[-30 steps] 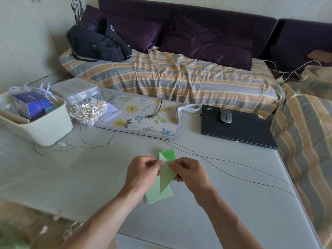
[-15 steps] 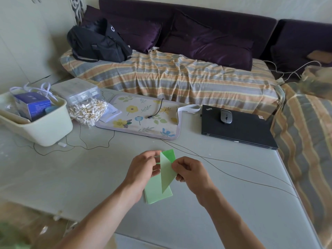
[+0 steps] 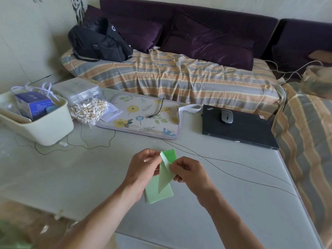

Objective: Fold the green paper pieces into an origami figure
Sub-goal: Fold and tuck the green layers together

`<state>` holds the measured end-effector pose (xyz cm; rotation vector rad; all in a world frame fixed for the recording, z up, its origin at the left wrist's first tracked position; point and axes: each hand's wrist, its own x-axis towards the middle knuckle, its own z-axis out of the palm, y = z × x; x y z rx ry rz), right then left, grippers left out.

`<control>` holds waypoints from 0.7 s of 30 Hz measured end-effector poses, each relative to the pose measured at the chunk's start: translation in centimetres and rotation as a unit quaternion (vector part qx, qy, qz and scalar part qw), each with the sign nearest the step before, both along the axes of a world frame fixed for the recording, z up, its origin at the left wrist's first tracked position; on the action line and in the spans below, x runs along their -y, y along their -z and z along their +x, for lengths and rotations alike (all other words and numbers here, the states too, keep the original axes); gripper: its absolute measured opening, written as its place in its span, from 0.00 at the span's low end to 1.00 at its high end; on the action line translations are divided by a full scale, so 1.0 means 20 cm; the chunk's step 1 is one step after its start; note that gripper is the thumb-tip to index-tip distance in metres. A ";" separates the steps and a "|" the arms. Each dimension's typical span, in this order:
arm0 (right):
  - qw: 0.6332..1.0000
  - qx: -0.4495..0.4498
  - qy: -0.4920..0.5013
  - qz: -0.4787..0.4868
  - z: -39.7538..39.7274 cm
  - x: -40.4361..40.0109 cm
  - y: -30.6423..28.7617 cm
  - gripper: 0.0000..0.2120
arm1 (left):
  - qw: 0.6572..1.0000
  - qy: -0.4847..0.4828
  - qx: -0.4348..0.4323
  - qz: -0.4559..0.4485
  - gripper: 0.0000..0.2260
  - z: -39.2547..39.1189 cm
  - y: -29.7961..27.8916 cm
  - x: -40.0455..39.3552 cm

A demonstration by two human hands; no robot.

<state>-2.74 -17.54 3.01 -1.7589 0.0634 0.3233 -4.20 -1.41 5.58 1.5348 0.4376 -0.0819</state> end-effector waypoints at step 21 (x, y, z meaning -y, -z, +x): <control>0.998 0.009 0.009 0.054 0.00 -0.01 0.00 0.03 | 0.928 0.120 0.153 0.318 0.06 -0.01 0.10 0.01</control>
